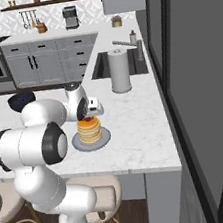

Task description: Take the strawberry from the fridge and place it on top of the pancake, located on the dining counter.

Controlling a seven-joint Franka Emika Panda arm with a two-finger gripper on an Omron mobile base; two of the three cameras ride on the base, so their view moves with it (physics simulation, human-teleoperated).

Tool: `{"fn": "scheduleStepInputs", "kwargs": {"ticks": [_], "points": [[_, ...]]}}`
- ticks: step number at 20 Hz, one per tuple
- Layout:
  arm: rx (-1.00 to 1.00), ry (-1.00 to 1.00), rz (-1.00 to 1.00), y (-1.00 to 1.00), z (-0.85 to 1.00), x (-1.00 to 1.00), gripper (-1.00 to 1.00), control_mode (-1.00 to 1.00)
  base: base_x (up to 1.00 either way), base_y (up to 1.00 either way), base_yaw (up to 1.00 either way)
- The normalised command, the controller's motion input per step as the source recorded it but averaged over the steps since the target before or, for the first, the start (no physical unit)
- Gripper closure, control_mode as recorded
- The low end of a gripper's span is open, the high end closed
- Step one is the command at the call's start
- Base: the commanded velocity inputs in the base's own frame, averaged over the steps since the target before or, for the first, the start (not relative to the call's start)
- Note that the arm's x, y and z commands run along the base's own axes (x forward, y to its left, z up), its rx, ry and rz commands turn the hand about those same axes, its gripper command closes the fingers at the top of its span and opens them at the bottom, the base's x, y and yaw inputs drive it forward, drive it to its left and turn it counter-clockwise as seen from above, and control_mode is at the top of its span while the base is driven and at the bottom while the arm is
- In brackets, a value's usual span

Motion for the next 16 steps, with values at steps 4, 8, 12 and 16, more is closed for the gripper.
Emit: {"fn": "scheduleStepInputs", "kwargs": {"ticks": [4,8,12,16], "points": [[0.0,0.0,0.0,0.0,-0.09,-0.01,-1.0,-1.0,0.0,0.0,0.0],[0.0,0.0,0.0,0.0,-0.04,-0.09,-1.0,-1.0,0.0,0.0,0.0],[0.0,0.0,0.0,0.0,0.0,-0.04,-1.0,-1.0,0.0,0.0,0.0],[0.0,0.0,0.0,0.0,0.05,-0.05,-1.0,-1.0,0.0,0.0,0.0]]}}
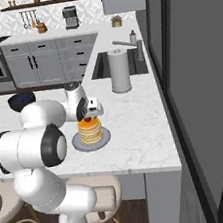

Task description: Take the strawberry from the fridge and place it on top of the pancake, located on the dining counter.

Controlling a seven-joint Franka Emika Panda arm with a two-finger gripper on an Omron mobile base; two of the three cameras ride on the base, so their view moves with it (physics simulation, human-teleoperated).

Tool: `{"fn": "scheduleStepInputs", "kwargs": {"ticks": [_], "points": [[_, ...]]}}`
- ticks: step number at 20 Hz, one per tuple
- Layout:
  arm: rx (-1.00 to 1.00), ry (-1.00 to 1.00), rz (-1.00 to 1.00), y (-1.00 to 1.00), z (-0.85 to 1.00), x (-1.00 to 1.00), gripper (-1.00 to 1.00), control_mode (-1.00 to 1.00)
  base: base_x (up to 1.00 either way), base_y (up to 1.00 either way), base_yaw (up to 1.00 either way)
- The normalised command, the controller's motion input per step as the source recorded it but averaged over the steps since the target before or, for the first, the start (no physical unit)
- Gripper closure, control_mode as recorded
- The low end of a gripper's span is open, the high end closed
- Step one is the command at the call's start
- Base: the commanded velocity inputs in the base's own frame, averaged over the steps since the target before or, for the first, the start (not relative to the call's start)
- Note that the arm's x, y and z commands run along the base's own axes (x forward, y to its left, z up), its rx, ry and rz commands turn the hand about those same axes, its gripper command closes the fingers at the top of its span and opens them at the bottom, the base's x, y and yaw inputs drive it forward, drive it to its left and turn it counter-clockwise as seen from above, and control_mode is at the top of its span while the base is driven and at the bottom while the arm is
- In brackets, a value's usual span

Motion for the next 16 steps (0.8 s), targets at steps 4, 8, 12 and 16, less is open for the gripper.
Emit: {"fn": "scheduleStepInputs", "kwargs": {"ticks": [4,8,12,16], "points": [[-0.05,0.0,0.0,0.01,0.5,-0.06,-1.0,-1.0,0.0,0.0,0.0],[-0.07,0.0,0.0,0.17,0.79,-0.39,-1.0,-1.0,0.0,0.0,0.0],[-0.03,0.0,0.0,0.5,0.49,-0.8,-1.0,-1.0,0.0,0.0,0.0],[-0.09,-0.01,0.01,0.76,0.33,-1.0,-1.0,-1.0,0.0,0.0,0.0]]}}
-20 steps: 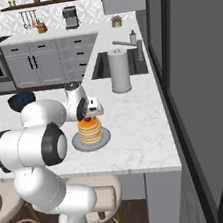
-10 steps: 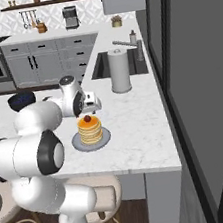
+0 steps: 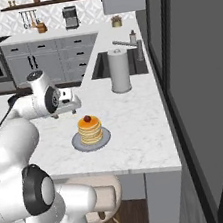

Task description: Take the strawberry from the fridge and place it on top of the pancake, located on the dining counter.

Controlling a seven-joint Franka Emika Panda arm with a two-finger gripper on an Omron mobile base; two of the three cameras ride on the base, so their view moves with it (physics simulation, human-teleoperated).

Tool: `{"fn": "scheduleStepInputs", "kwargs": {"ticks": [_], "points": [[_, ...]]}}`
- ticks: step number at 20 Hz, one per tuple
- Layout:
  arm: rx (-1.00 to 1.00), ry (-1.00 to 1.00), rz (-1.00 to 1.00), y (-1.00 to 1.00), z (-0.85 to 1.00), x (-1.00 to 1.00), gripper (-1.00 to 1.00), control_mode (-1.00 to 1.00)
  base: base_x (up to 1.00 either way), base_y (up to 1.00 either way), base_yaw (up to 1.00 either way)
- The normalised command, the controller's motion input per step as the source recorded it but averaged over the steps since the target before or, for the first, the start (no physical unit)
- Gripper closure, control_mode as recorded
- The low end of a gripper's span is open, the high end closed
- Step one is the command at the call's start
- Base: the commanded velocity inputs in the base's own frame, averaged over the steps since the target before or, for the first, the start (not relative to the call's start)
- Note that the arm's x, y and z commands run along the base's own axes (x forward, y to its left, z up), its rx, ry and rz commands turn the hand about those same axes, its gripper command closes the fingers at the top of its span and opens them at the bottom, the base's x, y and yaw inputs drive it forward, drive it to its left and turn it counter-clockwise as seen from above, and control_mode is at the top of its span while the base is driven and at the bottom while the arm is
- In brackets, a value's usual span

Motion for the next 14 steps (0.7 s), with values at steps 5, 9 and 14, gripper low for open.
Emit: {"fn": "scheduleStepInputs", "kwargs": {"ticks": [5,9,14], "points": [[-0.13,-0.02,0.06,0.92,0.21,-1.0,-1.0,-1.0,0.0,0.0,0.0],[-0.13,0.0,0.07,0.95,0.03,-0.97,-1.0,-1.0,0.0,0.0,0.0],[-0.09,0.08,0.05,0.58,-0.07,-0.35,-1.0,-1.0,0.0,0.0,0.0]]}}
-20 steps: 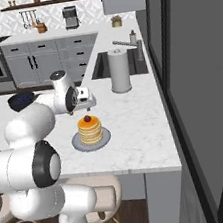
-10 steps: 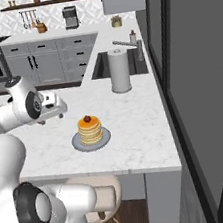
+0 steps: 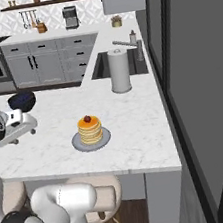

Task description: Take the strawberry from the fridge and place it on top of the pancake, located on the dining counter.

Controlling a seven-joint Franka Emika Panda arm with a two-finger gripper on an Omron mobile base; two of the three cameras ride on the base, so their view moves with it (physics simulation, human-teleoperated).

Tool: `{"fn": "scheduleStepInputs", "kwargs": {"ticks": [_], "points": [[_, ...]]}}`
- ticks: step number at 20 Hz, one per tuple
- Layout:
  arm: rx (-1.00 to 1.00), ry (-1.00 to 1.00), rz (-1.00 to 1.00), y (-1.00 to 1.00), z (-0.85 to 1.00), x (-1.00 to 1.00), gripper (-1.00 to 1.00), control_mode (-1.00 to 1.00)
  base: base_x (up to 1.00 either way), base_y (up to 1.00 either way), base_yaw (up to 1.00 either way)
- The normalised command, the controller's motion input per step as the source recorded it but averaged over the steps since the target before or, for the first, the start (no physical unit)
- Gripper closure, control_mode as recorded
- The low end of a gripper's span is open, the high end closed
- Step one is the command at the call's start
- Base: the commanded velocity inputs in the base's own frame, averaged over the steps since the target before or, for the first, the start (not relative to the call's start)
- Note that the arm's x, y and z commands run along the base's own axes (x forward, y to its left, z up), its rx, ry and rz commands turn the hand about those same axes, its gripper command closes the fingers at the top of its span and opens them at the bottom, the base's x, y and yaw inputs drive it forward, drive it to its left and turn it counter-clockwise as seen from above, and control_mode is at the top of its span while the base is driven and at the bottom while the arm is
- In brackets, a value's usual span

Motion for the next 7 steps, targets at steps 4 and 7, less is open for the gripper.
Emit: {"fn": "scheduleStepInputs", "kwargs": {"ticks": [4,7], "points": [[-0.06,0.12,-0.01,0.0,0.0,0.0,-1.0,-1.0,0.0,0.0,0.0],[-0.03,0.15,-0.01,0.0,-0.02,0.05,-1.0,-1.0,0.0,0.0,0.0]]}}
